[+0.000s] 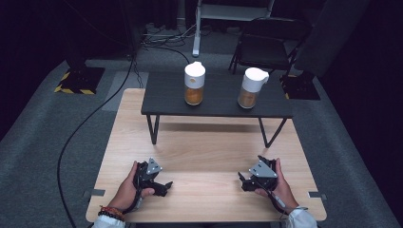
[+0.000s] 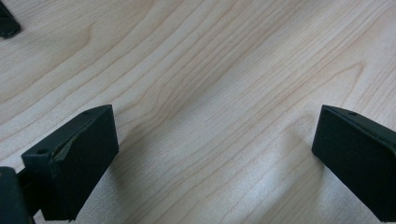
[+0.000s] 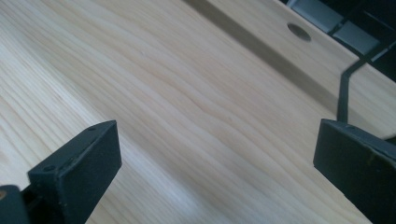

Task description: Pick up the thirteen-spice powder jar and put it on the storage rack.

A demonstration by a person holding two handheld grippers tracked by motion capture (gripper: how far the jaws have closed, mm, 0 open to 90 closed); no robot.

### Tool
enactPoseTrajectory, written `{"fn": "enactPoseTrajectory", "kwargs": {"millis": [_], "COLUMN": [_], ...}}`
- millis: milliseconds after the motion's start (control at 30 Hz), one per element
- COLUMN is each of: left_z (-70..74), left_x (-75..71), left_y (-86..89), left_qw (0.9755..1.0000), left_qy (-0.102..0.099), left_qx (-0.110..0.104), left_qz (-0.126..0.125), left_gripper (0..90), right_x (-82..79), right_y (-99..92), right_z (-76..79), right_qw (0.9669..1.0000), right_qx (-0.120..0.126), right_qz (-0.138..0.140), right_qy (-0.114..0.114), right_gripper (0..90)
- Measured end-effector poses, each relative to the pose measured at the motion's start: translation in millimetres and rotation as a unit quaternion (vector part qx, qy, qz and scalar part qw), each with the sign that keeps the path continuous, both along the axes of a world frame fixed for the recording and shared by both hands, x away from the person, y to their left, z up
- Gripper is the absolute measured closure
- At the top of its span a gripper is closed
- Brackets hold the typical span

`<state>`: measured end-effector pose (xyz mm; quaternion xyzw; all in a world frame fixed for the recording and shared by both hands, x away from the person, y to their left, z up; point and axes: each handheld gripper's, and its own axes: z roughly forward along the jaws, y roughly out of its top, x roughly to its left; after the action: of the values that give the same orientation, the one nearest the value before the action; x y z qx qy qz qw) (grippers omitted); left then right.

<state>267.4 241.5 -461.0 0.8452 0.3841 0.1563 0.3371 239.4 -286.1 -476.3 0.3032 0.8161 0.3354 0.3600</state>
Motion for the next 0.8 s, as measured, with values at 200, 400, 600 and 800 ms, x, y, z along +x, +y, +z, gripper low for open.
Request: {"fn": "enactPoseTrajectory", "kwargs": {"millis": [200, 400, 600, 800], "left_z": [-0.1, -0.1, 0.0, -0.1], "left_x": [0.1, 0.1, 0.3, 0.5], "left_y": [0.1, 0.1, 0.1, 0.3], "left_qw": [1.0, 1.0, 1.0, 1.0], "left_qy": [0.0, 0.0, 0.0, 0.0], "left_qx": [0.0, 0.0, 0.0, 0.0], "left_qz": [0.0, -0.001, 0.0, -0.002], "left_gripper": [0.0, 0.0, 0.0, 0.0], "right_x": [2.1, 4.2, 7.5, 10.8], "right_y": [-9.6, -13.7, -21.5, -28.5], "right_z": [0.9, 1.5, 1.1, 1.0], "right_qw": [0.9996, 0.9989, 0.9977, 0.9961], "right_qx": [0.008, 0.003, 0.015, 0.033], "right_qz": [-0.016, -0.023, -0.03, -0.036], "right_qy": [0.023, 0.04, 0.059, 0.073], "right_gripper": [0.8, 1.0, 1.3, 1.4]}}
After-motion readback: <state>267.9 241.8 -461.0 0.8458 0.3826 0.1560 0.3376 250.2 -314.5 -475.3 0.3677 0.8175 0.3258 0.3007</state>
